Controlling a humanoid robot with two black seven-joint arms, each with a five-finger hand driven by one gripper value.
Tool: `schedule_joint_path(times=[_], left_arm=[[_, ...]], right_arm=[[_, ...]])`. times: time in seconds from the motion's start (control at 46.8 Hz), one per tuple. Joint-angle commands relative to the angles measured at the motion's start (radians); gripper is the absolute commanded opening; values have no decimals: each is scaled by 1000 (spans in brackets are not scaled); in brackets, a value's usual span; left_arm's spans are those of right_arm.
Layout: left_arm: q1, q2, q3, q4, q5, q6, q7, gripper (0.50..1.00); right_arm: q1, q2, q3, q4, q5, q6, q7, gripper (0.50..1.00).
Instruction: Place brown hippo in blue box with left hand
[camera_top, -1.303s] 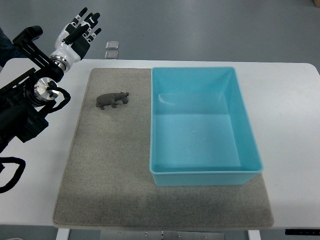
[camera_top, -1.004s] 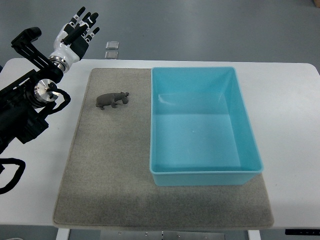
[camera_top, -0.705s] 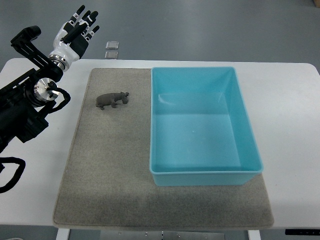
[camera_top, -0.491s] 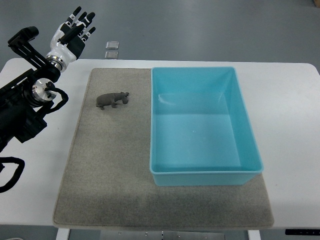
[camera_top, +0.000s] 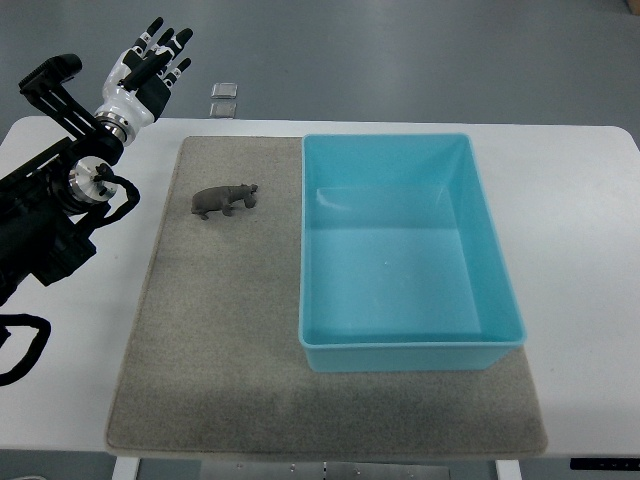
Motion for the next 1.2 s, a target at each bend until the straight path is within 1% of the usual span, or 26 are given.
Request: schedule_joint_path(times=[0.0, 0.107, 0.32, 0.705, 0.79, 1.004, 1.175], left_arm=[[3, 3, 1, 0, 2, 0, 4, 999], [5, 4, 21, -1, 3, -2, 7, 999], [-17, 16, 171, 3, 5, -11, 7, 999], [-54, 45, 372, -7, 49, -12, 7, 999], [-58, 45, 395, -9, 115, -15, 7, 999], [-69, 47, 397, -9, 403, -15, 7, 999], [-97, 65, 400, -9, 538, -22, 7, 999]], right_arm=[[0, 0, 0, 0, 0, 0, 0, 936], [0, 0, 0, 0, 0, 0, 0, 936], [0, 0, 0, 0, 0, 0, 0, 936], [0, 0, 0, 0, 0, 0, 0, 936], [0, 0, 0, 0, 0, 0, 0, 936], [0, 0, 0, 0, 0, 0, 0, 936], [0, 0, 0, 0, 0, 0, 0, 936]])
